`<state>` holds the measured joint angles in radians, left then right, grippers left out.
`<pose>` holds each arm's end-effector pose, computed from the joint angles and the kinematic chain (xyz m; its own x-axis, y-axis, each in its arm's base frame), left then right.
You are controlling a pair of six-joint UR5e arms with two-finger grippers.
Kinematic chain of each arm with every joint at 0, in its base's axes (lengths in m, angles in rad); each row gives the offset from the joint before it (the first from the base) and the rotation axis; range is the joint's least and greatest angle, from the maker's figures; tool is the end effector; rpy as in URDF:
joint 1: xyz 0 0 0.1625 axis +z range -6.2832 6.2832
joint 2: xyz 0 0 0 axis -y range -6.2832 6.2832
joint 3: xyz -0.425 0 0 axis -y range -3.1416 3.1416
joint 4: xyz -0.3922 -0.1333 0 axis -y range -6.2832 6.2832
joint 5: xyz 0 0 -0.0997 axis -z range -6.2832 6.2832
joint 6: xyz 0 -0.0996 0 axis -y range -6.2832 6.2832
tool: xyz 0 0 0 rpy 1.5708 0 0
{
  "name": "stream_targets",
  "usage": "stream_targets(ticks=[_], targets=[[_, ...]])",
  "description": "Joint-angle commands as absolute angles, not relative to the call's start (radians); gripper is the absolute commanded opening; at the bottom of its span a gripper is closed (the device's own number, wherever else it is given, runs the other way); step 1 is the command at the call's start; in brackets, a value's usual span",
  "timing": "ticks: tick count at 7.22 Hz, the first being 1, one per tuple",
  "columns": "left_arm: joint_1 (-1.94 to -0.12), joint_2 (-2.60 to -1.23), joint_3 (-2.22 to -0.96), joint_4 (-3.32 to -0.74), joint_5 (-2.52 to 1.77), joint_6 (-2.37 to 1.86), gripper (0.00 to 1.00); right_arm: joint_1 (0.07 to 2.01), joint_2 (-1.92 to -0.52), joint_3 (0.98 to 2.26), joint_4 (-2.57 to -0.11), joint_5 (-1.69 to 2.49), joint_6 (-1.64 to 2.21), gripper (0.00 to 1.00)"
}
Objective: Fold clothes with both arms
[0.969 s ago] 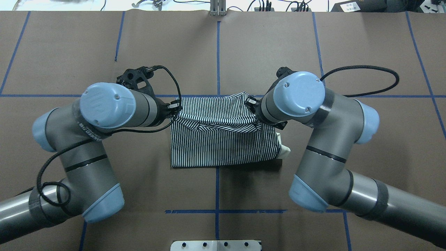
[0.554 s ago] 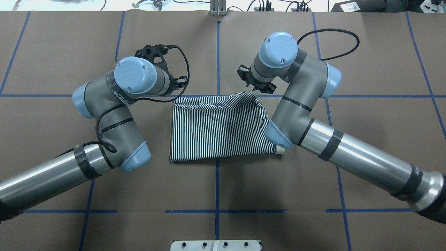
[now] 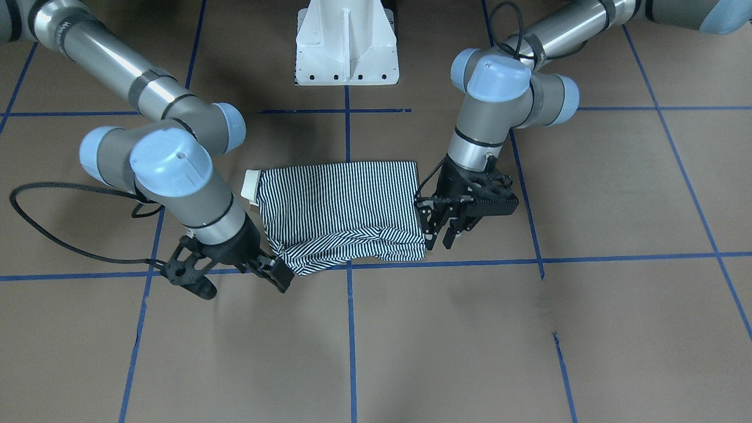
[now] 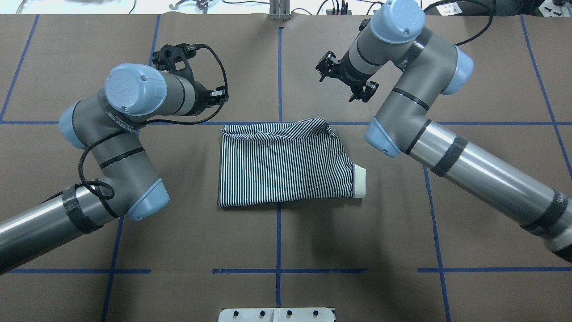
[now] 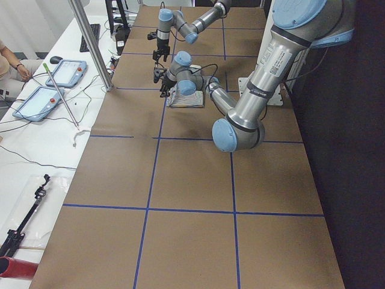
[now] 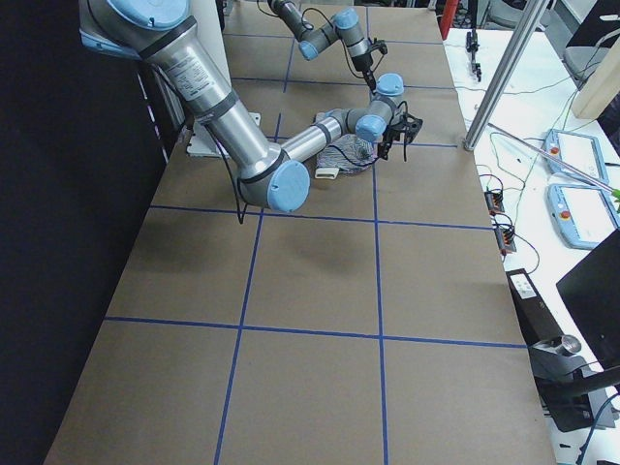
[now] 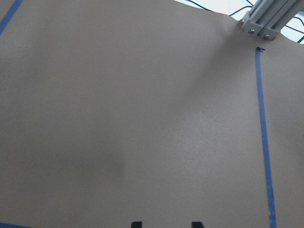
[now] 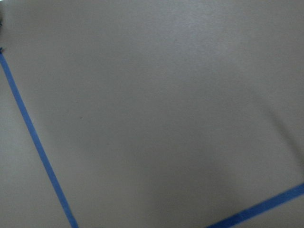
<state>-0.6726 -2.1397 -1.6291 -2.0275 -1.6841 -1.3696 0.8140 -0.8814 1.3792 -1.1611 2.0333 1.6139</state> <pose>0.4563 -0.5195 0.2486 0.4667 -0.1179 -0.8765 0.4568 0.8808 0.1248 -0.4480 -0.6038 0.2795 0.4047 0.4847 0.7754 -0.4271 0.8500 -0.3084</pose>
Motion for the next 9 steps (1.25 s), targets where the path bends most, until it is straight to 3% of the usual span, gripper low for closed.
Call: stream_targets(ticks=[1,2,4,7,8,9], targets=[[-0.673,-2.023,-1.823,-1.947,-1.768,-1.321,0.00,0.839,-1.084,1.608,-1.172,2.065,1.568,1.00],[-0.695,-1.979,-1.856,-1.947,-1.791,-1.172,0.00,0.854,-1.151,1.643,-1.172,2.066,1.454,1.00],[-0.809,-1.883,-1.847,-1.957,-1.863,-0.876,0.28,0.920,-1.279,1.641,-1.172,2.066,1.105,1.00],[-1.108,-1.742,-1.813,-1.954,-2.136,-0.365,0.46,1.148,-1.406,1.599,-1.212,2.219,0.655,1.00],[-1.235,-1.723,-1.763,-1.944,-2.228,-0.184,0.65,1.219,-1.429,1.597,-1.271,2.247,0.558,1.00],[-1.376,-1.724,-1.624,-1.928,-2.302,-0.009,1.00,1.273,-1.459,1.591,-1.317,2.264,0.402,1.00]])
